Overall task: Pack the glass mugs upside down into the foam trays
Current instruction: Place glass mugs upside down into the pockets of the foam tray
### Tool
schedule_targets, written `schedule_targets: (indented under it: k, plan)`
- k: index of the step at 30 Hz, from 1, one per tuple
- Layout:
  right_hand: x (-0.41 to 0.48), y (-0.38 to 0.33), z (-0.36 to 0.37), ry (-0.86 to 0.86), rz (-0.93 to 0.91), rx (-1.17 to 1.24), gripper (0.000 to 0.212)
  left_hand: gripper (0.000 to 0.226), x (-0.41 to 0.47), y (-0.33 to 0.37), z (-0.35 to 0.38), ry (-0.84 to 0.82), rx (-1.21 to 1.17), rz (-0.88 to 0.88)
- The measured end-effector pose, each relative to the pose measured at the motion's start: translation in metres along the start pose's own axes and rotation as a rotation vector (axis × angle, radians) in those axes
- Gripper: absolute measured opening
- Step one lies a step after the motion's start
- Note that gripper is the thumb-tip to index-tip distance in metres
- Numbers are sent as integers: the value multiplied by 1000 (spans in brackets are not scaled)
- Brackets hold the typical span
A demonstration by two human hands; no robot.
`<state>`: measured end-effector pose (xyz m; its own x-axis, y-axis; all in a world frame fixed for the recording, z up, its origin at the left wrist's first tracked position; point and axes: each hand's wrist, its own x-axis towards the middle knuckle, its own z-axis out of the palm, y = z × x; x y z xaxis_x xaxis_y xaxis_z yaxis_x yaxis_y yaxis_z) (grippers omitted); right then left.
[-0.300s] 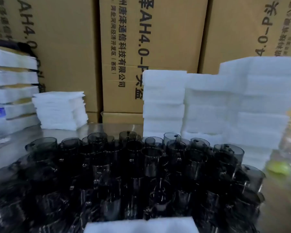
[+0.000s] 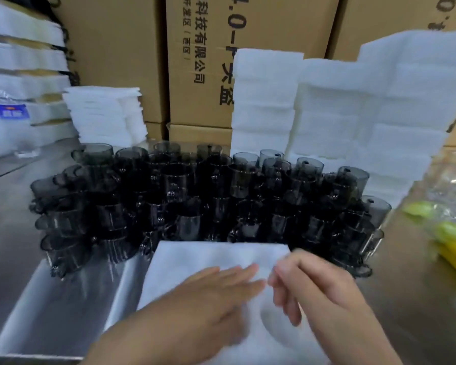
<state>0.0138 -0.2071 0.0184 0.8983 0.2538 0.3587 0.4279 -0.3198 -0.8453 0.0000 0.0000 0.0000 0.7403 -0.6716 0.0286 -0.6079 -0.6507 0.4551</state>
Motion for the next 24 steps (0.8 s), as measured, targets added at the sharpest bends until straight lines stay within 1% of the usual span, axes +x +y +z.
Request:
schedule_targets:
  k: [1,2,4,5,6,7,8,11,13,15,19,22,24]
  plan:
    - [0,-8,15,-44,50,14,31,59,0,4,-5,25,34,-10]
    - [14,-23,32,-49,62,-78,31,55,0,4,-4,28,35,-42]
    - [26,-22,51,-96,68,-301,31,36,1,6,-4,57,62,-83]
    - [30,-15,56,-111,93,-372,30,34,0,4,-3,89,83,-60]
    - [31,-8,57,-123,100,-380,29,37,-1,3,-2,128,82,-51]
    - [30,-3,54,-134,120,-355,29,42,-2,-2,0,163,69,-46]
    - [30,-1,53,-128,116,-279,29,45,-2,-2,0,185,32,-54]
    - [27,4,49,-130,129,-126,27,43,-2,-8,3,253,-107,-103]
    - [27,5,49,-144,138,-97,22,39,-2,-10,2,259,-171,-147]
    - [28,5,49,-153,126,-79,19,36,-2,-12,1,265,-198,-155]
    - [28,7,49,-153,104,-45,18,35,-4,-14,-1,293,-297,-192]
    - [28,9,48,-148,98,-7,19,28,-5,-16,-1,364,-443,-220]
    - [27,10,48,-157,99,4,20,26,-5,-15,-3,403,-458,-251]
